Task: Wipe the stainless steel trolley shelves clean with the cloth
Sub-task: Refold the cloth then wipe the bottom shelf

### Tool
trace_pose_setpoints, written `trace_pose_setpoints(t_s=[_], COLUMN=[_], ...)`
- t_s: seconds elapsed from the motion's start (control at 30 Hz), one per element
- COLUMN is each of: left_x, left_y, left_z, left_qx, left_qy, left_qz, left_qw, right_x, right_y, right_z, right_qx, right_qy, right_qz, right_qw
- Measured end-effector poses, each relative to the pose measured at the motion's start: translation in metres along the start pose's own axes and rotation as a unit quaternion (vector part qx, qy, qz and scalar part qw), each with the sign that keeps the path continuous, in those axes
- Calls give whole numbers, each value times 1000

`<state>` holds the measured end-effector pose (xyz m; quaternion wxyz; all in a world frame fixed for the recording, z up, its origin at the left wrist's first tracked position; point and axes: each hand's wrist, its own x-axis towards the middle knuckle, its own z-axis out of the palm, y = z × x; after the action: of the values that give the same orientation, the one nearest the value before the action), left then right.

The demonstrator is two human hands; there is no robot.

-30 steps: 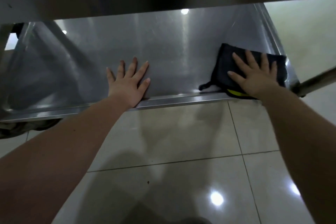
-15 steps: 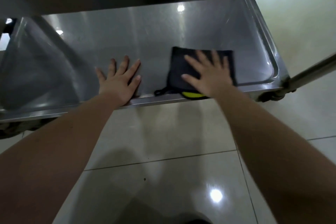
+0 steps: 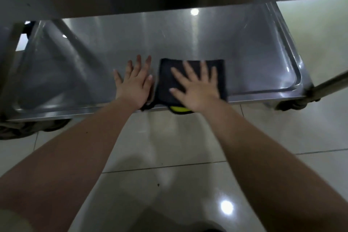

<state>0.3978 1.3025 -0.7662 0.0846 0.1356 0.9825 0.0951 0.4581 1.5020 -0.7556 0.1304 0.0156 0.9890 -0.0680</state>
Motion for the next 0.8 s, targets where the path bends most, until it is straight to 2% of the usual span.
trace_pose_setpoints(t_s=[0.1,0.17,0.23,0.3,0.37,0.47,0.53,0.6,0.67,0.73,0.8], left_x=[-5,-6,-4,5,17,25,23,19,11,1,-16], left_y=[-8,-12,-7,8,25,45,49,46,39,32,27], left_z=[-3,-9,-17,-26,-31,-28,-29,-34,-42,-47,-55], left_qx=[-130,-165,-125,-63,-21,32,30,48,95,110,108], left_qy=[86,115,127,109,45,-59,-87,-80,-50,-25,-16], left_qz=[-8,-9,22,84,129,132,120,140,175,181,177], left_qw=[988,979,984,989,990,989,989,986,979,977,978], right_x=[8,16,23,27,25,14,5,-4,-14,-24,-35], right_y=[-49,-43,-20,2,7,-5,-12,-18,-23,-30,-38], right_z=[0,-8,-18,-26,-30,-37,-40,-41,-41,-46,-58], right_qx=[28,80,95,86,106,129,120,117,60,-7,-17], right_qy=[-43,-4,73,67,33,87,106,104,89,79,86], right_qz=[-37,-22,13,29,19,19,31,44,45,35,37], right_qw=[998,997,993,994,994,988,987,987,993,996,995])
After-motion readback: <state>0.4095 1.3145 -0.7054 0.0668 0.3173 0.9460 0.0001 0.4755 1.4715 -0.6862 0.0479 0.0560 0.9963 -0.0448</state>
